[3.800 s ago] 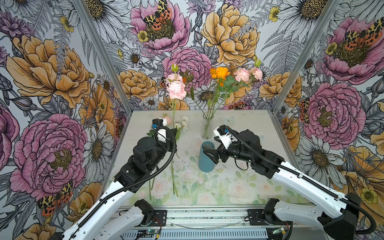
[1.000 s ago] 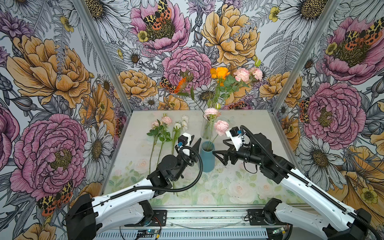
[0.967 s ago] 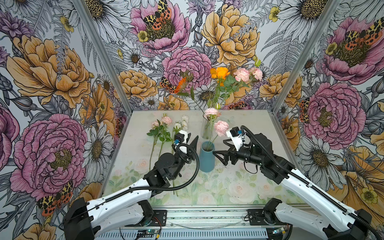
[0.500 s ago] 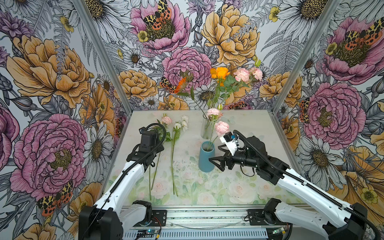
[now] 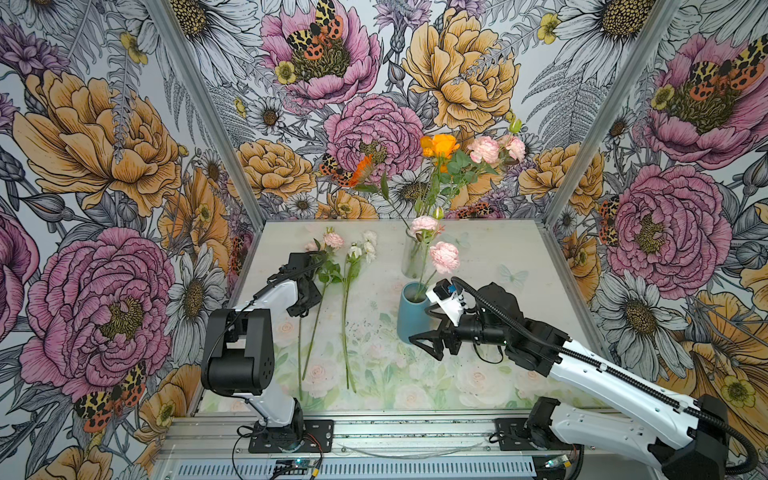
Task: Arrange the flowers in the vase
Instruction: 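Release the rose and move the left gripper back to the flower bunch, then grasp a pink carnation stem with the left gripper and lift it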
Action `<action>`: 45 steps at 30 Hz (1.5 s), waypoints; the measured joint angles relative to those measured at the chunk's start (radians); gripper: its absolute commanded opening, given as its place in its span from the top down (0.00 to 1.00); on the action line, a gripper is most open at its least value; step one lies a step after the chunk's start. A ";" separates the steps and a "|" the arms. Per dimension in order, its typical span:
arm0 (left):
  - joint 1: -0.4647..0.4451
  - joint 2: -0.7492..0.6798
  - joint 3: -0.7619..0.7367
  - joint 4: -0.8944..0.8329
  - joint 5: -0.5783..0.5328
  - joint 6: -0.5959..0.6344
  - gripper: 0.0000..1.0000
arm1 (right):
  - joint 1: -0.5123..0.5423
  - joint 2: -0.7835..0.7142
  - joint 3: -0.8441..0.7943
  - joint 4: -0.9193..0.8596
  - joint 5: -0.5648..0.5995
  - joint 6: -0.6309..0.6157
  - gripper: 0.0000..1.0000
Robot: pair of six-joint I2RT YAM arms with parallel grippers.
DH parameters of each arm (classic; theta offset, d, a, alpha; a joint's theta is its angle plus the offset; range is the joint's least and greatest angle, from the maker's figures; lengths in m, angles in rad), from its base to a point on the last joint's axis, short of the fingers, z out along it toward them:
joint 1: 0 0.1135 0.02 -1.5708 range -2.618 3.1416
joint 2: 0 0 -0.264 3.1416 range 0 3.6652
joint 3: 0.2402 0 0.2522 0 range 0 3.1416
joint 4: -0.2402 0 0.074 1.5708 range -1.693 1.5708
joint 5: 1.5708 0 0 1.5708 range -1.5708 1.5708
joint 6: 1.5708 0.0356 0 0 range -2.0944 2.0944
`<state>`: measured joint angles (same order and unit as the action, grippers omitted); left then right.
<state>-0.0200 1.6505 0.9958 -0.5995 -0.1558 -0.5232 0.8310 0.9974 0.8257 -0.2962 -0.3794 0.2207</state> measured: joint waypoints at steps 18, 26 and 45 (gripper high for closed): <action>0.017 0.187 0.205 -0.119 -0.064 0.268 0.62 | -0.001 0.058 0.011 0.000 -0.004 -0.016 0.01; 0.024 0.240 0.225 -0.130 -0.063 0.321 0.69 | -0.001 0.082 0.036 0.001 -0.011 -0.020 0.01; 0.077 0.188 0.188 -0.132 0.002 0.311 1.00 | -0.008 0.085 0.038 0.001 -0.012 -0.020 0.01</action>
<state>0.0566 1.8381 1.1835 -0.7311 -0.1539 -0.2119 0.8230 1.0824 0.8635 -0.2955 -0.3912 0.2008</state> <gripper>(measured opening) 0.059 0.995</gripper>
